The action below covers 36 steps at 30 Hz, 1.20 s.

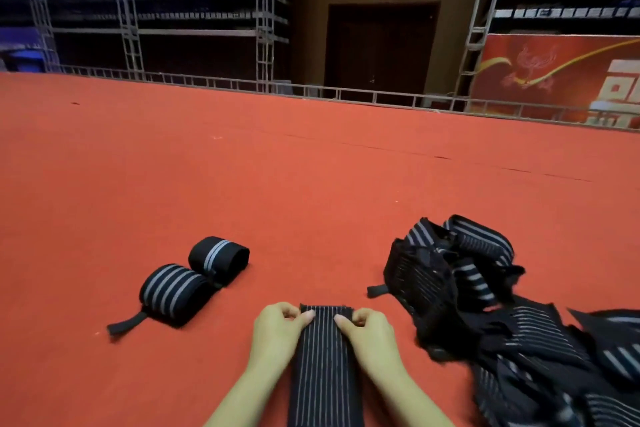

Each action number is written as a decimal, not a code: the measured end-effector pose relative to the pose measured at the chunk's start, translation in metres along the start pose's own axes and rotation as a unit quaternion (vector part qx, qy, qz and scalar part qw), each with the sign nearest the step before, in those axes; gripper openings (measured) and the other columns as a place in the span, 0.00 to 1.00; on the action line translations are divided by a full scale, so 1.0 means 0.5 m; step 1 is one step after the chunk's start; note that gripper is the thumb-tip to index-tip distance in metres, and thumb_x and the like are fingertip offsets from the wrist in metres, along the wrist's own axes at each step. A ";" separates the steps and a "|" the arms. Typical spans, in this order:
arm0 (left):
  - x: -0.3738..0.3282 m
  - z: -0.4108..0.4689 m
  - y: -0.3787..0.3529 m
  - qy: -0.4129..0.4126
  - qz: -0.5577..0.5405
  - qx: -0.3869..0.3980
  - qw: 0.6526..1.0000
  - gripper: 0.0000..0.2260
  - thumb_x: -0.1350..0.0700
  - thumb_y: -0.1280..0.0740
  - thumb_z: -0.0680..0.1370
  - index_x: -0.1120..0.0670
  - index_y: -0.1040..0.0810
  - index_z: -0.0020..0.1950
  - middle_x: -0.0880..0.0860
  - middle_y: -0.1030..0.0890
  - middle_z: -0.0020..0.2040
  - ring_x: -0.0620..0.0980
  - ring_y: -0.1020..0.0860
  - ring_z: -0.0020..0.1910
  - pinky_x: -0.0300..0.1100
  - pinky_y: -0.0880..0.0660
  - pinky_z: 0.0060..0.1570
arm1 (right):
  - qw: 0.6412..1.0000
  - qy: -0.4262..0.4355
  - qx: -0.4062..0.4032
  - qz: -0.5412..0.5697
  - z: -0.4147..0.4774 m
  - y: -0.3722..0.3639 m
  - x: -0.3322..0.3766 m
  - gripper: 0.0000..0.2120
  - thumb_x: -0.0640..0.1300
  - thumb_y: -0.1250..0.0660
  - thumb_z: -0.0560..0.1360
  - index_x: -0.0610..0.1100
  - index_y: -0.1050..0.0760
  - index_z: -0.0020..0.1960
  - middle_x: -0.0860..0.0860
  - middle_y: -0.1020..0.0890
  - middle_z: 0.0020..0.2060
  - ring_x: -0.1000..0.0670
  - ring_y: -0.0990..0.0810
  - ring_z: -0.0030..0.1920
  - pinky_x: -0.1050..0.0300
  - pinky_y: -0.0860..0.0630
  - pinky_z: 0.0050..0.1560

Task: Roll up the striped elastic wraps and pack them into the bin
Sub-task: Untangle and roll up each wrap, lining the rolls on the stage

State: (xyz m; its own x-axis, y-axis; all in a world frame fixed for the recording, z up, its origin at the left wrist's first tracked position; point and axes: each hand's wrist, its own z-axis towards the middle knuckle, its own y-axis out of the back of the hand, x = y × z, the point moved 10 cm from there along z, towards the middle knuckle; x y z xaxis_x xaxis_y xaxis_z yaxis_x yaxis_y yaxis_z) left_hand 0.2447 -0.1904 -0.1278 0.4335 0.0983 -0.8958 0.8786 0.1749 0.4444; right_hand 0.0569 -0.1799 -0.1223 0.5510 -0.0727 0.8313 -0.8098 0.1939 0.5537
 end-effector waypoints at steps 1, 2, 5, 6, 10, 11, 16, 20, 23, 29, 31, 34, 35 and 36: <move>0.002 0.014 -0.007 0.000 0.004 -0.005 1.000 0.09 0.51 0.27 0.74 0.51 0.22 0.36 0.45 0.21 0.34 0.46 0.24 0.38 0.38 0.34 0.37 | 1.000 -0.001 -0.006 -0.013 0.014 -0.002 -0.004 0.21 0.47 0.31 0.75 0.47 0.38 0.30 0.54 0.33 0.25 0.57 0.36 0.28 0.63 0.37 0.31; 0.004 0.025 -0.012 -0.001 0.005 -0.012 1.000 0.08 0.51 0.28 0.74 0.52 0.22 0.37 0.45 0.21 0.35 0.45 0.23 0.39 0.37 0.34 0.37 | 1.000 -0.003 -0.010 -0.020 0.026 -0.004 -0.009 0.21 0.47 0.31 0.75 0.47 0.38 0.30 0.54 0.32 0.25 0.57 0.35 0.29 0.63 0.37 0.31; 0.008 0.044 -0.019 -0.021 0.012 -0.030 0.999 0.10 0.50 0.28 0.74 0.53 0.21 0.37 0.45 0.20 0.35 0.44 0.23 0.39 0.30 0.33 0.34 | 1.000 0.003 -0.007 -0.028 0.049 -0.014 -0.021 0.20 0.47 0.30 0.74 0.46 0.36 0.30 0.53 0.30 0.25 0.57 0.34 0.29 0.64 0.35 0.32; 0.011 0.049 -0.021 -0.028 0.012 -0.031 0.999 0.11 0.49 0.28 0.73 0.54 0.22 0.36 0.46 0.21 0.33 0.44 0.24 0.37 0.30 0.33 0.33 | 1.000 0.009 -0.004 -0.022 0.055 -0.018 -0.025 0.19 0.47 0.30 0.74 0.46 0.35 0.30 0.53 0.29 0.25 0.57 0.33 0.29 0.64 0.35 0.32; 0.012 0.059 -0.023 -0.035 -0.027 0.006 0.999 0.15 0.46 0.29 0.73 0.55 0.22 0.32 0.45 0.24 0.26 0.39 0.28 0.28 0.32 0.34 0.31 | 0.997 0.037 0.014 0.071 0.065 -0.030 -0.020 0.16 0.43 0.28 0.72 0.45 0.28 0.29 0.54 0.25 0.24 0.58 0.30 0.29 0.64 0.35 0.32; 0.011 0.063 -0.024 -0.036 -0.039 0.019 0.998 0.15 0.46 0.29 0.73 0.55 0.22 0.33 0.45 0.23 0.27 0.39 0.27 0.29 0.33 0.34 0.32 | 0.993 0.042 0.022 0.105 0.067 -0.032 -0.015 0.16 0.41 0.28 0.72 0.45 0.28 0.28 0.55 0.25 0.24 0.60 0.30 0.28 0.64 0.35 0.32; 0.016 0.078 -0.028 -0.021 -0.125 0.046 0.991 0.14 0.47 0.29 0.74 0.55 0.22 0.33 0.49 0.21 0.31 0.43 0.24 0.33 0.42 0.30 0.40 | 0.968 0.037 0.064 0.241 0.075 -0.038 -0.001 0.05 0.39 0.29 0.72 0.39 0.18 0.37 0.50 0.16 0.34 0.56 0.21 0.36 0.59 0.28 0.40; 0.012 0.079 -0.030 0.000 -0.201 0.075 0.977 0.13 0.51 0.28 0.73 0.58 0.20 0.35 0.53 0.18 0.33 0.44 0.22 0.34 0.37 0.28 0.39 | 0.945 0.017 0.086 0.315 0.070 -0.044 0.005 0.03 0.38 0.29 0.73 0.41 0.16 0.44 0.46 0.14 0.42 0.50 0.16 0.43 0.57 0.23 0.42; 0.006 0.075 -0.031 0.000 -0.241 0.084 0.967 0.11 0.53 0.28 0.73 0.59 0.20 0.35 0.57 0.18 0.37 0.50 0.20 0.38 0.44 0.26 0.46 | 0.935 0.013 0.090 0.342 0.068 -0.044 0.008 0.05 0.37 0.30 0.73 0.41 0.15 0.46 0.46 0.14 0.43 0.49 0.16 0.46 0.59 0.22 0.43; -0.015 0.075 -0.022 -0.048 -0.236 0.039 0.970 0.13 0.53 0.28 0.73 0.62 0.23 0.37 0.54 0.22 0.31 0.46 0.27 0.29 0.39 0.33 0.29 | 0.922 -0.013 0.085 0.379 0.071 -0.045 0.000 0.04 0.38 0.29 0.72 0.42 0.16 0.46 0.43 0.15 0.44 0.47 0.17 0.42 0.61 0.23 0.35; -0.017 0.074 -0.024 -0.054 -0.238 0.035 0.969 0.14 0.55 0.28 0.74 0.63 0.26 0.38 0.54 0.23 0.31 0.45 0.29 0.28 0.37 0.35 0.25 | 0.920 -0.010 0.070 0.385 0.074 -0.039 0.000 0.05 0.36 0.29 0.72 0.41 0.17 0.47 0.43 0.15 0.44 0.48 0.17 0.42 0.61 0.22 0.36; -0.022 0.071 -0.028 -0.062 -0.239 0.033 0.968 0.12 0.57 0.28 0.74 0.58 0.27 0.35 0.54 0.25 0.31 0.44 0.30 0.26 0.35 0.36 0.23 | 0.907 -0.014 0.056 0.418 0.079 -0.033 -0.003 0.15 0.31 0.30 0.71 0.42 0.24 0.55 0.45 0.17 0.42 0.54 0.18 0.35 0.66 0.25 0.32; -0.021 0.070 -0.030 -0.061 -0.237 0.030 0.969 0.11 0.57 0.28 0.73 0.57 0.27 0.34 0.54 0.25 0.31 0.44 0.30 0.26 0.34 0.36 0.23 | 0.902 -0.018 0.061 0.428 0.079 -0.035 -0.003 0.17 0.30 0.30 0.71 0.43 0.26 0.57 0.45 0.17 0.41 0.56 0.19 0.33 0.67 0.25 0.31; -0.021 0.069 -0.031 -0.059 -0.234 0.025 0.970 0.11 0.58 0.27 0.73 0.56 0.27 0.34 0.53 0.24 0.31 0.44 0.29 0.27 0.34 0.35 0.24 | 0.899 -0.018 0.068 0.432 0.080 -0.038 -0.004 0.18 0.30 0.31 0.71 0.43 0.25 0.58 0.47 0.17 0.39 0.56 0.18 0.33 0.67 0.25 0.32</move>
State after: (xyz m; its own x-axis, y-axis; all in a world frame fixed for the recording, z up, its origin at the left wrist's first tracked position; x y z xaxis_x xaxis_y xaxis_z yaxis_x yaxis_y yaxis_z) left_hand 0.2338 -0.2281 -0.1257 0.0028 -0.0940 -0.9956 0.9921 0.1255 -0.0090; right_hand 0.0628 -0.2227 -0.1325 -0.3015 0.0157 0.9533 -0.9507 0.0712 -0.3018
